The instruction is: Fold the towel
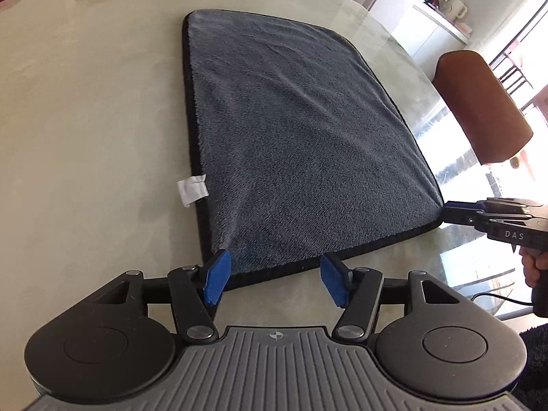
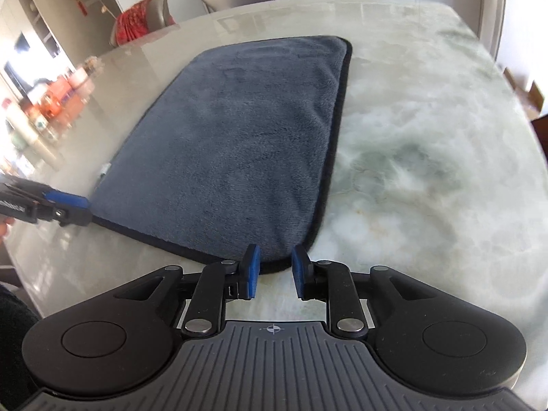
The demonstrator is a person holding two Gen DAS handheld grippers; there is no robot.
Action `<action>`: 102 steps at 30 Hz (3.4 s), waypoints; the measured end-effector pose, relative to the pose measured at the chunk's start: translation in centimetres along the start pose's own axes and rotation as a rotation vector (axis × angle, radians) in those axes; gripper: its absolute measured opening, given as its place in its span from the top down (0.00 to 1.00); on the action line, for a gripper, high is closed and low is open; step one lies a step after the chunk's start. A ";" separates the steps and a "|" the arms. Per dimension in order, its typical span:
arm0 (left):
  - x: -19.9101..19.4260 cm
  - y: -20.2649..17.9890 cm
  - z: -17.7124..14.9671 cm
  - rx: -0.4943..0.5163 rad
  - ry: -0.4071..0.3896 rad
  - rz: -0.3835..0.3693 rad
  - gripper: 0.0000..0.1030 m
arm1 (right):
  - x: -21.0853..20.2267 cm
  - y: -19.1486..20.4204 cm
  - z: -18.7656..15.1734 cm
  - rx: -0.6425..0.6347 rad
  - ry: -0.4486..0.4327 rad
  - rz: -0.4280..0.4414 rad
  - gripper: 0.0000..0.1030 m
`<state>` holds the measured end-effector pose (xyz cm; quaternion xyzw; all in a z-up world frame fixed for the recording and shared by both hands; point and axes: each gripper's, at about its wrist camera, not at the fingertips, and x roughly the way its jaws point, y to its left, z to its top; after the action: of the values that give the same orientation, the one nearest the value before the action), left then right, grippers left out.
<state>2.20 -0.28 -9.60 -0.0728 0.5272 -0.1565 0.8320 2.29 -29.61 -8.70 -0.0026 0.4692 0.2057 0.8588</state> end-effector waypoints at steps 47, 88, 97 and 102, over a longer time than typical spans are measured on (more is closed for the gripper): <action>-1.3 0.8 0.7 0.081 -0.087 0.149 0.94 | -0.4 -1.1 1.9 0.109 -0.097 0.031 0.89; -2.7 -0.4 3.5 0.197 -0.121 0.147 0.91 | -2.0 -3.8 5.7 0.208 -0.201 0.091 0.89; -2.1 -0.3 5.3 0.216 -0.121 0.133 0.91 | -0.6 0.5 2.8 -0.173 -0.032 0.082 0.66; -2.2 -0.1 6.3 0.219 -0.130 0.126 0.91 | 0.0 2.4 0.9 -0.315 -0.004 0.056 0.56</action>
<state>7.01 0.10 -4.96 0.0417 0.4556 -0.1554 0.8755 2.13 -27.24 -7.78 -0.1237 0.4291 0.3006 0.8427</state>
